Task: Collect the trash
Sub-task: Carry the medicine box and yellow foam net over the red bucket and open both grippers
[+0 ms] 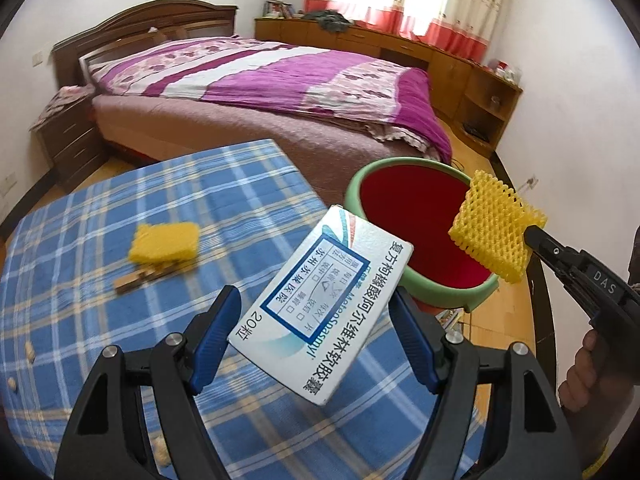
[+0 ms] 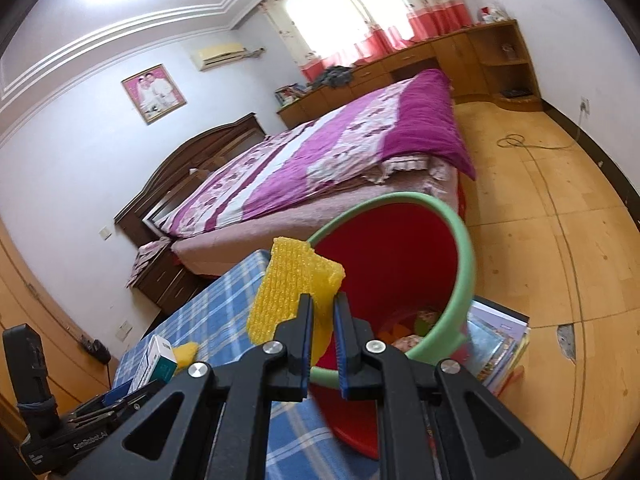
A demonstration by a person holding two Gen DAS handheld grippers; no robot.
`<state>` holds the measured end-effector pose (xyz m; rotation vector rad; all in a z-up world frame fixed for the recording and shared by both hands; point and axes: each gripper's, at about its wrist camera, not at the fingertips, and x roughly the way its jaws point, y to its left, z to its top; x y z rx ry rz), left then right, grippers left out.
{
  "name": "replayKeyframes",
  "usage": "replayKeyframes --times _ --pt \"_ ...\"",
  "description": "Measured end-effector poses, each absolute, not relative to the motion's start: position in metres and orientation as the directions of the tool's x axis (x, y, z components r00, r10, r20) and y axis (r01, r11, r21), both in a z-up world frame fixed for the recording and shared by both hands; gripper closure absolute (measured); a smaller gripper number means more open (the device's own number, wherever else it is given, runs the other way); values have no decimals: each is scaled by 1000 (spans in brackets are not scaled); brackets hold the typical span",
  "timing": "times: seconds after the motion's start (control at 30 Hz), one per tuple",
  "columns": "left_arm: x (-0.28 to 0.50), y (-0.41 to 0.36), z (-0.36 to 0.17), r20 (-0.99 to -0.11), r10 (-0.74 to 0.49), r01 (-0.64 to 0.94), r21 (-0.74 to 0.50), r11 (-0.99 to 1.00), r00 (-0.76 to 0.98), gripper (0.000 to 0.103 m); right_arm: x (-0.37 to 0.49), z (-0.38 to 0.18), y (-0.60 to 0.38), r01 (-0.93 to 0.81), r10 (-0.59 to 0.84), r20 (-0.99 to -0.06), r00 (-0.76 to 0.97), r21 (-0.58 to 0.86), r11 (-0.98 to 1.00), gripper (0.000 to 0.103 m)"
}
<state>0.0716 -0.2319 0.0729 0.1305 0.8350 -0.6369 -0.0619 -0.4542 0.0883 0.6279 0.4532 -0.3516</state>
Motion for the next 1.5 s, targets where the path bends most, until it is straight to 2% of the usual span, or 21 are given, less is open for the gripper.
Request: replayKeyframes --times 0.5,0.73,1.23,1.5 --pt "86 -299 59 -751 -480 641 -100 761 453 27 -60 58 -494 533 -213 -565 797 492 689 87" --pt "92 -323 50 -764 -477 664 -87 743 434 27 -55 49 -504 540 -206 -577 790 496 680 76" --pt "101 -370 32 -784 -501 708 -115 697 366 27 -59 41 -518 551 -213 -586 782 490 676 69" --pt "99 -370 31 -778 -506 708 -114 697 373 27 -57 37 -522 558 -207 -596 776 495 666 67"
